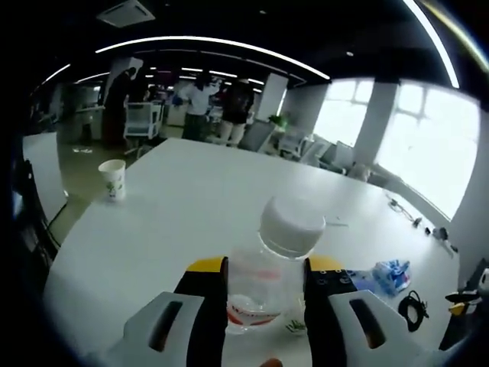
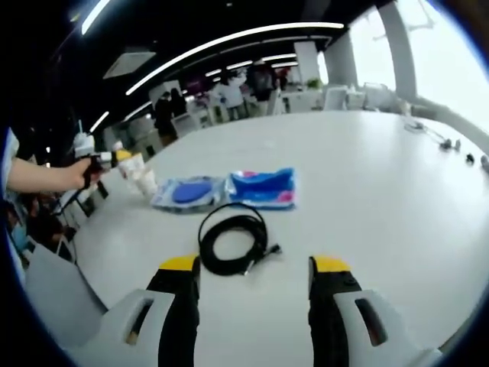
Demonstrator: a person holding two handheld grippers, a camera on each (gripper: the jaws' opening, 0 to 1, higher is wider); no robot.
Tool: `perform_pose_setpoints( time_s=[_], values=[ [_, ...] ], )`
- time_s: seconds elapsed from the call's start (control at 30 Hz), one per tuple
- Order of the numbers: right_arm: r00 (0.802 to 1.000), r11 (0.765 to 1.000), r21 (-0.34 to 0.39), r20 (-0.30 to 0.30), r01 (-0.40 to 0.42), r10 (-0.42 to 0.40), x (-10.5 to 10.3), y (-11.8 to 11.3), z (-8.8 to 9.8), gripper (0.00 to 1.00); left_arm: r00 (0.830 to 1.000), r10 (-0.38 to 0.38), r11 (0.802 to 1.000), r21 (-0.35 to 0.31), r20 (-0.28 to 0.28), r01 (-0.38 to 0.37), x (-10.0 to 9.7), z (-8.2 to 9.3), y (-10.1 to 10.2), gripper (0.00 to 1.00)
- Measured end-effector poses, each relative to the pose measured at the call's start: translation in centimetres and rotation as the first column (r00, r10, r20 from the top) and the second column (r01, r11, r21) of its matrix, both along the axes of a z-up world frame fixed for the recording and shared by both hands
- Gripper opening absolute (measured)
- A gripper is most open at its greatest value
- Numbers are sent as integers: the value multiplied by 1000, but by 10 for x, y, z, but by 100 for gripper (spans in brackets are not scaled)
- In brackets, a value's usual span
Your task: Arrange the tabletop items into an orderly group along one side of the table until the central work area is clear of visible clutter.
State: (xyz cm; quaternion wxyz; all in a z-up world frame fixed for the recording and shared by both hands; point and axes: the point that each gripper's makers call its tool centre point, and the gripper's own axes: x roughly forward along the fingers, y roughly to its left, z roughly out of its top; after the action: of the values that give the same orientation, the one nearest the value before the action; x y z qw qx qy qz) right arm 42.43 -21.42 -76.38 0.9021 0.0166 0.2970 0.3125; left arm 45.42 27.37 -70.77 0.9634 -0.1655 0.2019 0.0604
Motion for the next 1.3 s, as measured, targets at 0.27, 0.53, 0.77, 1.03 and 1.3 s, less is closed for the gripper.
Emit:
perform_pose_setpoints(
  time_s=[0.27,0.53,0.77,1.03,1.3],
  values=[
    [1000,1000,3,-6,-9,9,-1,3,-3,54,1000,-3,1000,-9,-8,2,-11,-6,-5,34],
    [1000,1000,1,-14,-7,7,-2,2,-4,54,1000,5,1000,-17,-10,-5,-12,-8,-7,34],
    [1000,1000,0,-19,-3,3,-2,0,-7,53,1000,9,1000,-17,-18,-10,-10,-13,-7,34],
    [1000,1000,-2,-24,0,0,-2,-2,-8,53,1000,22,999,-30,-2,-22,-10,-13,-7,34],
    [999,1000,-8,-33,-3,3,-4,-3,-10,52,1000,28,999,-23,5,-28,-12,-12,-9,35]
  ],
)
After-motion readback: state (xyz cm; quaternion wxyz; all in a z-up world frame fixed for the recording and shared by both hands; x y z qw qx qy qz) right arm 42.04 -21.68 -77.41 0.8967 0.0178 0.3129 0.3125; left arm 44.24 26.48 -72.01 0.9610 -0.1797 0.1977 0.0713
